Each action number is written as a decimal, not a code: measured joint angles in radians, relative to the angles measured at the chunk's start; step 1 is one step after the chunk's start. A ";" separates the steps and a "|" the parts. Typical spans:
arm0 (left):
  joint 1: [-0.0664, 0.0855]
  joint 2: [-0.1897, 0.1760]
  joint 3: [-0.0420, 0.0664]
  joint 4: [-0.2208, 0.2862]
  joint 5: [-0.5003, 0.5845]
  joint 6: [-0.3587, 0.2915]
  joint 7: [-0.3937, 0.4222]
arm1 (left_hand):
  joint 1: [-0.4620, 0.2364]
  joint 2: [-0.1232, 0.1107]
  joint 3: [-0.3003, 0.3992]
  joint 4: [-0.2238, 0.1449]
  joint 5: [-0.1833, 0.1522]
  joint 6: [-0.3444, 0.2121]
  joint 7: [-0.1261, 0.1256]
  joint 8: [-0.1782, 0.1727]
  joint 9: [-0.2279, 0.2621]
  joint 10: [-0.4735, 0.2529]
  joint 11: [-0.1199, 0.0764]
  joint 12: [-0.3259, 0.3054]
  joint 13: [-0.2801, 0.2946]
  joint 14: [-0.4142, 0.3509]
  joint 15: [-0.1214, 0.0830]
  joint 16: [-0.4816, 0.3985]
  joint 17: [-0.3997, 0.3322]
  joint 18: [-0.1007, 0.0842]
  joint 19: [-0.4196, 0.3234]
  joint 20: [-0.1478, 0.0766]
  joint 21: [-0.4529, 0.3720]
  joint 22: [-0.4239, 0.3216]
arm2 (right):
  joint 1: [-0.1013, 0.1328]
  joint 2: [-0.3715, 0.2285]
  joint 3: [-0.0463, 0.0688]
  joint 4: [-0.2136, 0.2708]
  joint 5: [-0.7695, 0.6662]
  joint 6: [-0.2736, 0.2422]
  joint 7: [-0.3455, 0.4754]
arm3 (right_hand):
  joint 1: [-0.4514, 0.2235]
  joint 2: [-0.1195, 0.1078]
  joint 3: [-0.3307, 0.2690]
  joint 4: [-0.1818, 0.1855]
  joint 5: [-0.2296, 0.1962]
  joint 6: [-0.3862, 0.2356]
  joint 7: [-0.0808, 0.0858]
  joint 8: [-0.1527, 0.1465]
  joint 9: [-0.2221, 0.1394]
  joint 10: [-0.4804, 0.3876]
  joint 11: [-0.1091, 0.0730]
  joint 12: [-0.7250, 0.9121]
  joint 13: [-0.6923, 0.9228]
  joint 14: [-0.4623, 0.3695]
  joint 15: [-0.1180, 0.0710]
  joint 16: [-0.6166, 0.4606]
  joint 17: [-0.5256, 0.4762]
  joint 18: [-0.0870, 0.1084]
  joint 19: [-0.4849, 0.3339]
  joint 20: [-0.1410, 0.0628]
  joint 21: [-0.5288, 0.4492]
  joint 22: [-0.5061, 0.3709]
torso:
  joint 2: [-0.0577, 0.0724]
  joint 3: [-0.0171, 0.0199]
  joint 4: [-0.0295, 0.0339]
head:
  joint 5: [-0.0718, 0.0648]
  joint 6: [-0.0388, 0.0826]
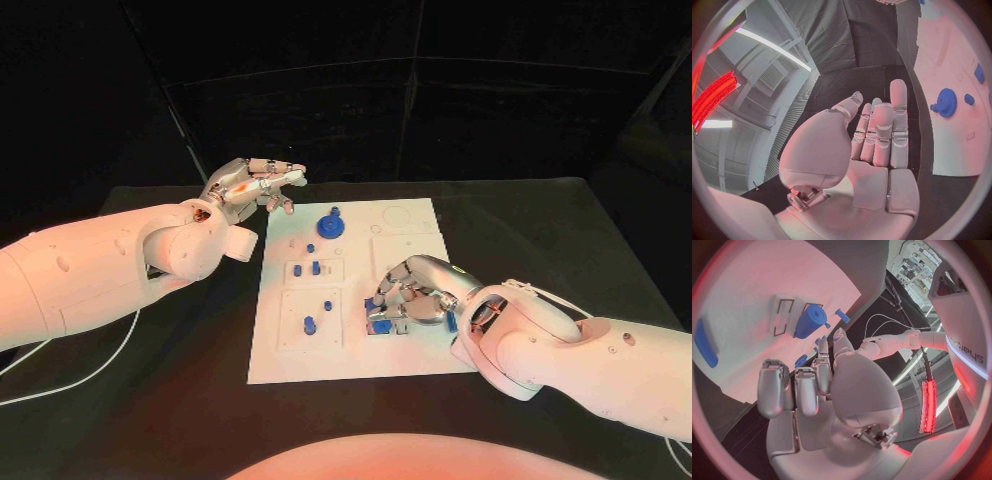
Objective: Assemble the parts on the task board
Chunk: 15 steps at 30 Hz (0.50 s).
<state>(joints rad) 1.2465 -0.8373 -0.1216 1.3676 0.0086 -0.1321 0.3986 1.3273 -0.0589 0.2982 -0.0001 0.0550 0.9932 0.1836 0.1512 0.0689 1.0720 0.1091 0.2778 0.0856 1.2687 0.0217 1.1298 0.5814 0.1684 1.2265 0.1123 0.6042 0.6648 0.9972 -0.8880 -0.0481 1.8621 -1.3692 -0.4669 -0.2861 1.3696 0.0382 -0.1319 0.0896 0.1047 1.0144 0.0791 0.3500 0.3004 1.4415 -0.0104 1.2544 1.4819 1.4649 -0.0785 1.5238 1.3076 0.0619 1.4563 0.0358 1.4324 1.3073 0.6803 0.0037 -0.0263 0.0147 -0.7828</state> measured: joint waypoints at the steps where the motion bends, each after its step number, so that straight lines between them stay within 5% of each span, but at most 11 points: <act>1: 0.000 0.000 0.000 0.000 0.000 0.000 0.000 | 0.000 0.000 0.000 0.000 0.000 0.000 0.000 0.000 0.000 0.000 0.000 0.000 0.000 0.000 0.000 0.000 0.000 0.000 0.000 0.000 0.000 0.000 | 0.000 -0.005 0.000 0.001 0.002 0.002 0.002 | 0.007 0.002 0.004 -0.004 0.000 0.000 0.000 -0.003 -0.001 0.000 0.000 0.000 0.001 0.000 0.000 0.000 0.000 0.000 0.000 0.000 0.000 0.000 | 0.000 0.0000 0.0000 | 0.000 0.000; 15: 0.000 -0.002 0.000 0.000 0.000 0.000 -0.001 | 0.000 0.000 0.000 0.000 0.000 0.000 0.000 0.000 0.000 0.000 0.000 0.000 0.000 0.000 0.000 0.000 0.000 0.000 0.000 0.000 0.000 0.000 | 0.000 -0.033 0.000 0.011 -0.007 0.068 0.016 | 0.078 0.028 0.039 -0.053 -0.008 0.022 -0.004 -0.050 -0.022 -0.009 0.009 0.003 0.075 -0.005 0.006 0.000 0.000 0.000 0.000 0.000 0.000 0.000 | -0.001 -0.0005 0.0005 | -0.002 0.001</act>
<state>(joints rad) 1.2465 -0.8394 -0.1218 1.3674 0.0085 -0.1320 0.3976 1.3272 -0.0589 0.2982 -0.0001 0.0550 0.9932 0.1836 0.1512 0.0689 1.0720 0.1091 0.2778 0.0856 1.2686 0.0217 1.1298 0.5814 0.1683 1.2265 0.1123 0.6042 0.6649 0.9973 -0.9210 -0.0481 1.8731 -1.3763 -0.3990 -0.2697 1.4480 0.0663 -0.0926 0.0364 0.0964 1.0360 0.0751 0.3002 0.2781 1.4327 -0.0016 1.2570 1.5565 1.4596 -0.0728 1.5238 1.3075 0.0619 1.4563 0.0358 1.4324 1.3073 0.6796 0.0033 -0.0258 0.0124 -0.7821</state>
